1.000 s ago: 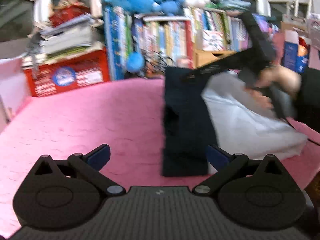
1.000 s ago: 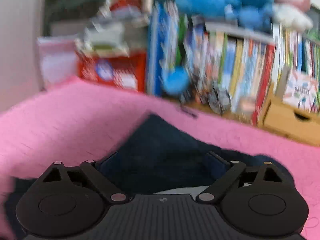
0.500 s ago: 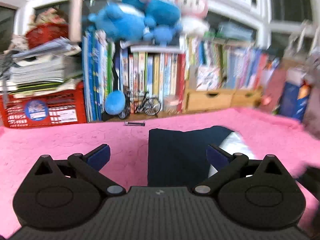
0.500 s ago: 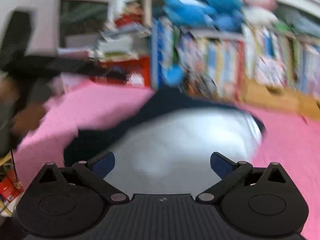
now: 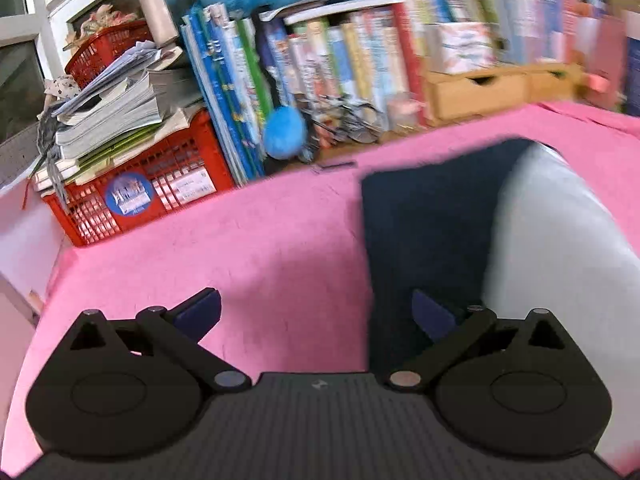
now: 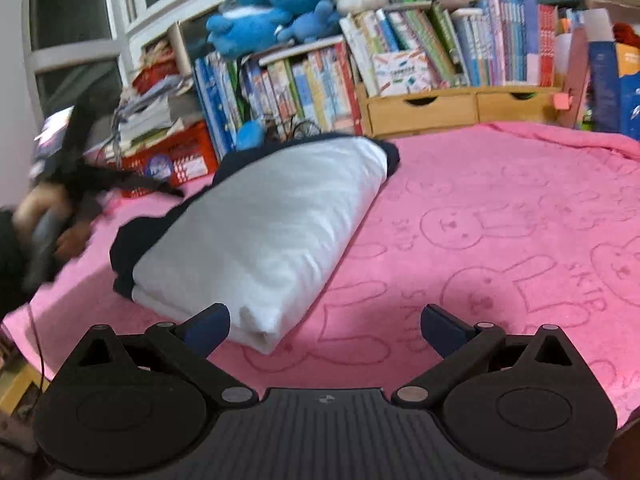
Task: Fold clothes
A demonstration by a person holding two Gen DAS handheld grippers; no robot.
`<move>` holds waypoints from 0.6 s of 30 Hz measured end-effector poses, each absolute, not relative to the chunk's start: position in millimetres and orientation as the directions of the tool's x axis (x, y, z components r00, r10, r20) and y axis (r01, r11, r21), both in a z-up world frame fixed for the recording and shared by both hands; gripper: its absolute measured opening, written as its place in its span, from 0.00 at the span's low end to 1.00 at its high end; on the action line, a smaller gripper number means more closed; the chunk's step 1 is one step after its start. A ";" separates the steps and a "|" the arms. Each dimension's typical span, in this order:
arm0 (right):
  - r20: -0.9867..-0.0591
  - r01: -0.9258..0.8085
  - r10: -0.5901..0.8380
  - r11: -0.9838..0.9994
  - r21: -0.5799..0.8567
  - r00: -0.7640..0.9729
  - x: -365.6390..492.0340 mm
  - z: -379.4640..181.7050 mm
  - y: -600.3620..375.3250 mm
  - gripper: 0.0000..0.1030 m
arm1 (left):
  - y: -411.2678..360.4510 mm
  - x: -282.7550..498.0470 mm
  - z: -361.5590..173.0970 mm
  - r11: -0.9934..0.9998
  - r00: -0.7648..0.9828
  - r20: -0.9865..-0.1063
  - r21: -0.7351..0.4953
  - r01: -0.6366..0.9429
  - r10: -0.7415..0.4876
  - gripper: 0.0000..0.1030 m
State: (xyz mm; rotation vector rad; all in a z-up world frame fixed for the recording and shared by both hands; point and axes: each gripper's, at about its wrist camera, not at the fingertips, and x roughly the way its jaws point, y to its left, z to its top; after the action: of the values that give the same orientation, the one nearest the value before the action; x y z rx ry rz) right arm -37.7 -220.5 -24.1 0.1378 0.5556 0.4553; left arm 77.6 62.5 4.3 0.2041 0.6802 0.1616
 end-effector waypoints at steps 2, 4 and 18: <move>-0.465 -0.384 0.456 0.890 0.245 0.759 -43.1 -22.3 -216.9 1.00 | 52.1 46.8 -11.4 0.982 0.727 -0.673 0.187 -0.014 0.138 1.00; -0.463 -0.394 0.463 0.886 0.244 0.756 -46.3 -22.6 -211.7 1.00 | 44.0 17.0 -35.2 0.980 0.709 -0.693 0.199 0.016 0.129 1.00; -0.483 -0.450 0.439 0.887 0.100 0.758 -73.5 -6.6 -175.0 1.00 | 20.1 -41.9 -6.1 0.984 0.748 -0.653 0.176 -0.001 0.118 1.00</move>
State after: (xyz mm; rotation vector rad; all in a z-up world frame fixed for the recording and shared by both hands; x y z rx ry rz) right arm -73.5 -175.0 -6.6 -0.0224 0.5211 0.4841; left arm -41.9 20.1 -6.1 0.1688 0.7235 0.0654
